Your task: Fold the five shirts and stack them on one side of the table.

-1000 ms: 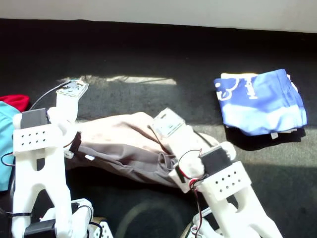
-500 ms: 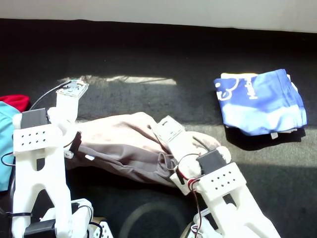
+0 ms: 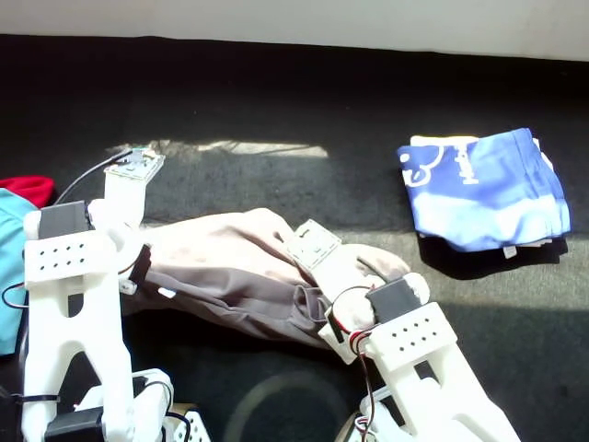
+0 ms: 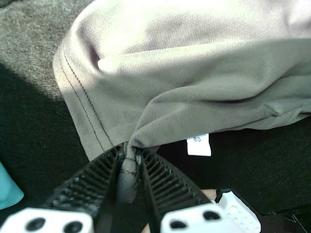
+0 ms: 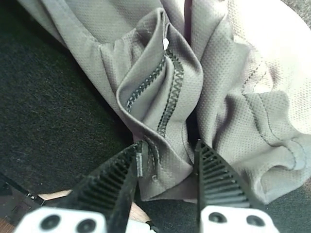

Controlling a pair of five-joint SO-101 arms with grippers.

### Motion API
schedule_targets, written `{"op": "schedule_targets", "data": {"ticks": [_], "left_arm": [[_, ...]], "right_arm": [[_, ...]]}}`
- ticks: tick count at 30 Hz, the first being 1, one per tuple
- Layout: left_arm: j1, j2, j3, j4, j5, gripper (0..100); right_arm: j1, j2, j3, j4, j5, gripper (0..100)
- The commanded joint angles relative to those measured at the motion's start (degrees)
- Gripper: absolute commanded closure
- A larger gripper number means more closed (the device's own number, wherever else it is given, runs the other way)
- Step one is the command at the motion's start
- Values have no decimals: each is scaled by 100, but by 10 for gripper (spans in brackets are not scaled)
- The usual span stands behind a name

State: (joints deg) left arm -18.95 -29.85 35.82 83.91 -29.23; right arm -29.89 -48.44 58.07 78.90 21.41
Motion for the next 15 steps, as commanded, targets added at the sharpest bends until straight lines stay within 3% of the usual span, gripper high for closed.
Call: {"op": "schedule_targets", "data": {"ticks": [1,5,9,15], "left_arm": [[4,-119,-40,-53,-18,991],[4,-119,-48,-53,-18,991],[-4,-119,-40,-53,-18,991],[4,-119,-57,-53,-18,991]], "right_arm": [[57,-66,-22,48,62,865],[57,-75,-75,40,53,885],[75,-75,-75,40,53,996],[119,-127,-409,57,62,992]]}}
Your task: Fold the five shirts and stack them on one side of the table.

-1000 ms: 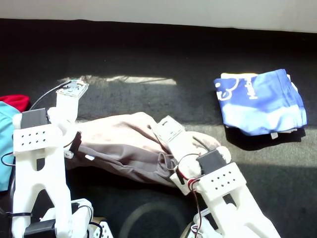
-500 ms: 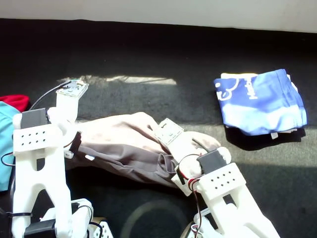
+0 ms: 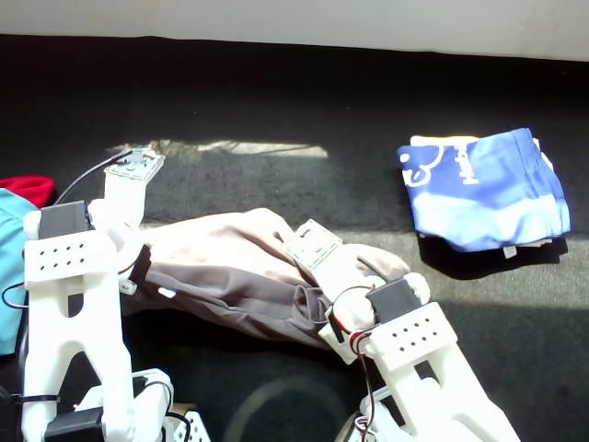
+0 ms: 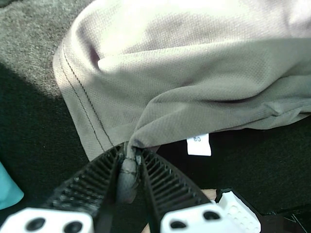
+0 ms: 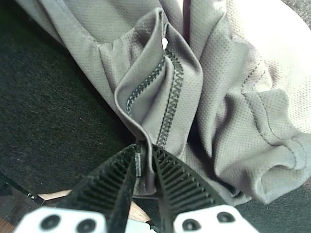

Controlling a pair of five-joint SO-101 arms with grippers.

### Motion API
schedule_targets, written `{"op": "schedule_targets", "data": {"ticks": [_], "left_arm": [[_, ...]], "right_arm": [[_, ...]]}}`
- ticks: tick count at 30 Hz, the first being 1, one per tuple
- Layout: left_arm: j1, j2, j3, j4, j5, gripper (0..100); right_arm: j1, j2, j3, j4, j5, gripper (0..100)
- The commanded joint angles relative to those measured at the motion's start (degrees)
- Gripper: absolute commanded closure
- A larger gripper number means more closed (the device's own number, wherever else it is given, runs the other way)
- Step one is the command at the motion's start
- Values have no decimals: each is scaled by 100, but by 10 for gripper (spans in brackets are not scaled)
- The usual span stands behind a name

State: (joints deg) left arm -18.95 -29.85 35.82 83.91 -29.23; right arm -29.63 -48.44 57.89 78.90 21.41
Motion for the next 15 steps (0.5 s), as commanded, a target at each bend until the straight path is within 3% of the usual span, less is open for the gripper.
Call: {"op": "schedule_targets", "data": {"ticks": [1,6,9,15], "left_arm": [[4,-119,-57,-53,-18,991],[-4,-119,-629,-18,-9,991],[4,-119,-1279,79,-9,991],[66,-119,-2826,721,-9,991]], "right_arm": [[198,-127,-602,57,62,992],[1182,-75,-2211,-145,88,992],[1701,-66,-2888,-488,475,992],[2167,-66,-3767,-1165,527,992]]}}
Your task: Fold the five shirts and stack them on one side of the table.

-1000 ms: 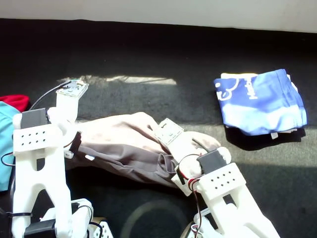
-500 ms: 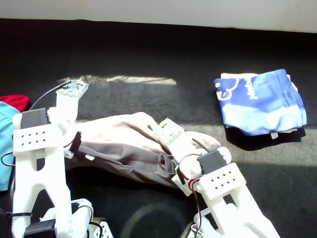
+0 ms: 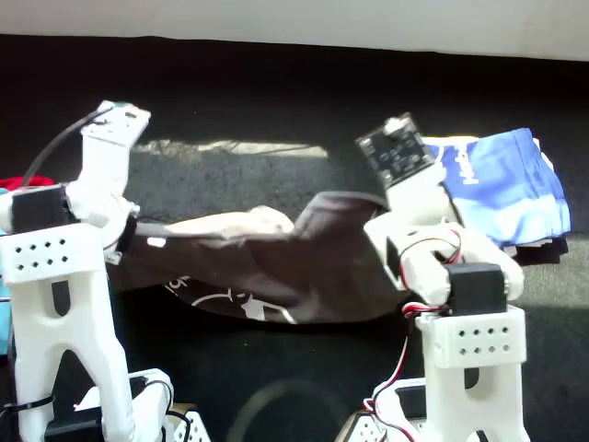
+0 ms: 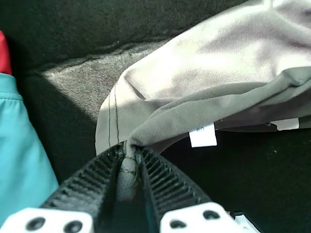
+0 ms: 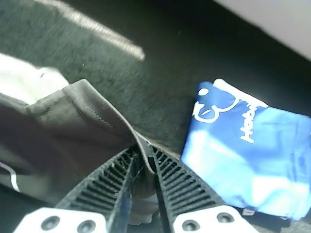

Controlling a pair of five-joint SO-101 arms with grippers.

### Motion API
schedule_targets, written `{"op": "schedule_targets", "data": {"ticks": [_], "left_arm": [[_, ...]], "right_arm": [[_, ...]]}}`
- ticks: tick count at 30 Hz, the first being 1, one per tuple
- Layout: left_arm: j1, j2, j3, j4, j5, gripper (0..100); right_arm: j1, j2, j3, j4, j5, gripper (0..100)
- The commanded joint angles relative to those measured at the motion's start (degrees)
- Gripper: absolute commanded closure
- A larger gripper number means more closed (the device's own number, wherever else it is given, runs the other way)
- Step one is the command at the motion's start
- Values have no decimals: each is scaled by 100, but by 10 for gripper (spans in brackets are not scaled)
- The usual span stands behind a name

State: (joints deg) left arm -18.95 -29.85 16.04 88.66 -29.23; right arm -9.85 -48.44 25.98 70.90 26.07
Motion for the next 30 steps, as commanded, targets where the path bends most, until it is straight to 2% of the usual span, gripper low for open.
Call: {"op": "schedule_targets", "data": {"ticks": [1,6,12,18,22,27,30], "left_arm": [[66,-119,-1130,343,-9,991],[66,-119,-2343,677,-9,991],[48,-127,-3705,1169,0,991],[40,-136,-4760,1204,0,991],[40,-207,-5297,1213,9,991],[40,-813,-5851,1178,396,991],[48,-1033,-6070,1125,457,991]], "right_arm": [[242,-66,-725,-532,62,992],[382,-75,-1552,-1086,79,992],[523,-84,-2738,-1095,88,992],[708,-101,-3846,-1086,88,992],[725,-92,-4040,-1077,79,992],[716,-127,-4101,-1112,44,992],[699,-127,-4198,-1314,-290,992]]}}
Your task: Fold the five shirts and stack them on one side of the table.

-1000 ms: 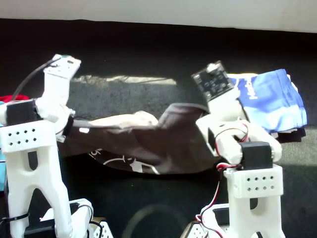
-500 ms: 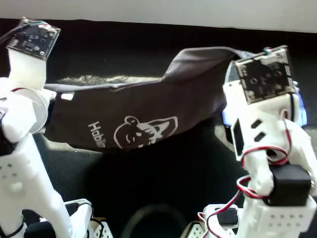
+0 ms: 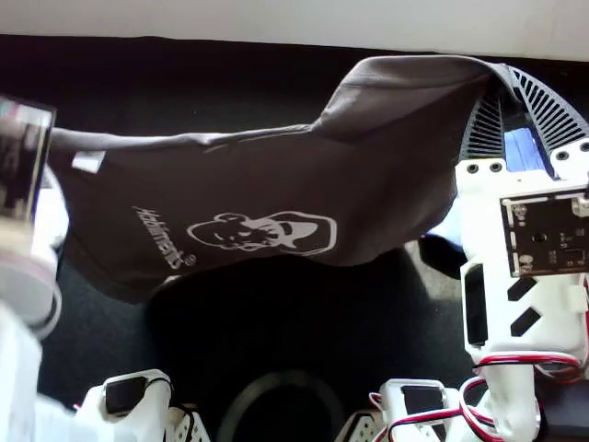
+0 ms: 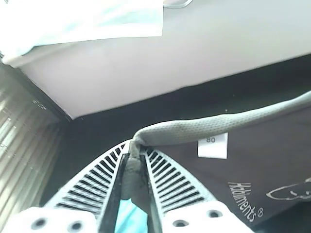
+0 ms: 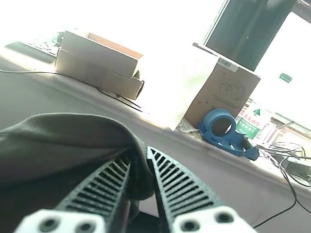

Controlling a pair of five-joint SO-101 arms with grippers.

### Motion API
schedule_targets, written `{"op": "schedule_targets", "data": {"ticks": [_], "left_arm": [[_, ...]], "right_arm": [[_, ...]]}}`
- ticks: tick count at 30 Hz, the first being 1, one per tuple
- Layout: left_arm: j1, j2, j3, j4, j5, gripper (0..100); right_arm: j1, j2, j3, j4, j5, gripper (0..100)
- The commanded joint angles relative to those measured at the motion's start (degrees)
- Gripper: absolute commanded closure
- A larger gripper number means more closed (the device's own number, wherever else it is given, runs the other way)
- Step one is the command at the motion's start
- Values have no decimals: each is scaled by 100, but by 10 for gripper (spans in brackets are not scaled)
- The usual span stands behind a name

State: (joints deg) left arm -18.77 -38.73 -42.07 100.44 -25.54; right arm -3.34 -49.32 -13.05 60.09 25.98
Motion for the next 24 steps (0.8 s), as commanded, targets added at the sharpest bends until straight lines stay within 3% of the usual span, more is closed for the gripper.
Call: {"op": "schedule_targets", "data": {"ticks": [1,8,13,24], "left_arm": [[31,-163,-295,-70,132,991],[31,-180,-303,-44,158,991],[31,-163,-277,-44,158,991],[31,-207,470,-53,158,991]], "right_arm": [[48,-13,-356,-268,-431,992],[57,4,-919,-365,-563,992],[66,-4,-1464,-690,62,992],[66,-48,-1578,-716,88,992]]}}
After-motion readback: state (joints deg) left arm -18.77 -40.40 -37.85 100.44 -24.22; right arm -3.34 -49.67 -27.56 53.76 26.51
